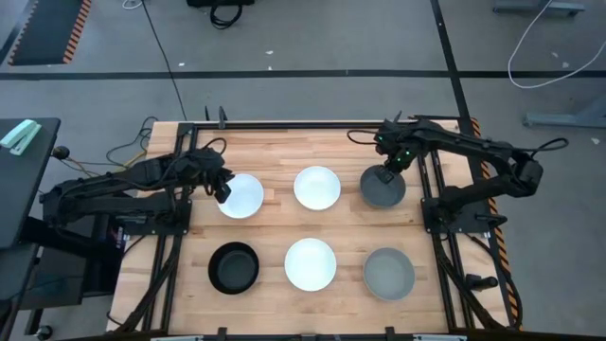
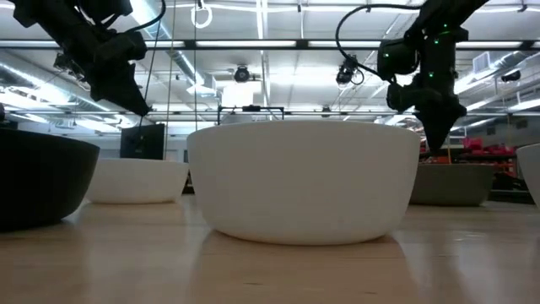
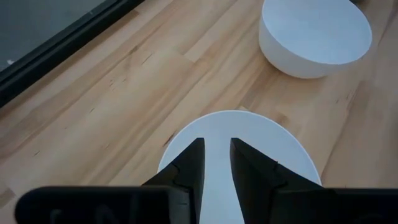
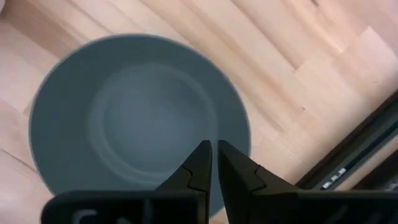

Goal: Nest bowls inside each other
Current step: Stack the dark gray bowl on the top right white bowl

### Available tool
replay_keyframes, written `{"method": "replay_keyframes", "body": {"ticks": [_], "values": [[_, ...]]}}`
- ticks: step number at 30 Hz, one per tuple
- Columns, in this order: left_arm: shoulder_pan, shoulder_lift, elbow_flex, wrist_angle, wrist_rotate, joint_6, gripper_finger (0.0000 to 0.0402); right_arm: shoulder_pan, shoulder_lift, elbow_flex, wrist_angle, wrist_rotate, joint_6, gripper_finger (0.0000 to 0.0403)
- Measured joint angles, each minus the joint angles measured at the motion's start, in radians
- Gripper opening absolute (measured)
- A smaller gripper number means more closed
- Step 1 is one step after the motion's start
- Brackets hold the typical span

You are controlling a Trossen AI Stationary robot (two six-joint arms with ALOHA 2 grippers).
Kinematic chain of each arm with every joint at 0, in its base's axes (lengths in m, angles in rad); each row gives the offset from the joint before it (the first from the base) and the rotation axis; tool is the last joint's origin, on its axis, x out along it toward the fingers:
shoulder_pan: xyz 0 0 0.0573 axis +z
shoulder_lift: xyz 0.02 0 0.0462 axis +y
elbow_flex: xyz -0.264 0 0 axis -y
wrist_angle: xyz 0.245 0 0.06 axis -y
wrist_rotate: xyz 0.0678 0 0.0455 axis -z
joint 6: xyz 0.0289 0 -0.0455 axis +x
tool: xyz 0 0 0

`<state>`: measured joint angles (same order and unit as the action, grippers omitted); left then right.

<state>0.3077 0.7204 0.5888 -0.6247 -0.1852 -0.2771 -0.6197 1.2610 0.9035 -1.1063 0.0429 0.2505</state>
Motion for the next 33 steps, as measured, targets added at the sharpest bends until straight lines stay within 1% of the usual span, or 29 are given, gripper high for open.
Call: {"method": "replay_keyframes", "body": {"ticks": [6,14,19,22,25,27,30,33], "values": [[0.000,0.000,0.000,0.000,0.000,0.000,0.0091,0.000,-0.003,-0.041,0.027,0.000,-0.019,0.0035],[0.000,0.000,0.000,0.000,0.000,0.001,0.0083,0.000,-0.003,-0.030,0.058,0.000,-0.040,0.0035],[0.000,0.000,0.000,0.000,0.000,0.002,0.0087,0.000,-0.003,-0.030,0.070,0.000,-0.092,0.0034],[0.000,0.000,0.000,0.000,0.000,0.002,0.0091,0.000,-0.003,-0.030,0.074,0.000,-0.089,0.0026],[0.000,0.000,0.000,0.000,0.000,0.003,0.0089,0.000,-0.003,-0.030,0.074,0.000,-0.098,0.0008],[0.000,0.000,0.000,0.000,0.000,0.003,0.0086,0.000,-0.003,-0.030,0.074,0.000,-0.101,0.0006],[0.000,0.000,0.000,0.000,0.000,0.003,0.0082,0.000,-0.003,-0.030,0.079,0.005,-0.063,0.0023],[0.000,0.000,0.000,0.000,0.000,0.003,0.0080,0.000,-0.003,-0.030,0.077,0.007,-0.061,0.0049]]}}
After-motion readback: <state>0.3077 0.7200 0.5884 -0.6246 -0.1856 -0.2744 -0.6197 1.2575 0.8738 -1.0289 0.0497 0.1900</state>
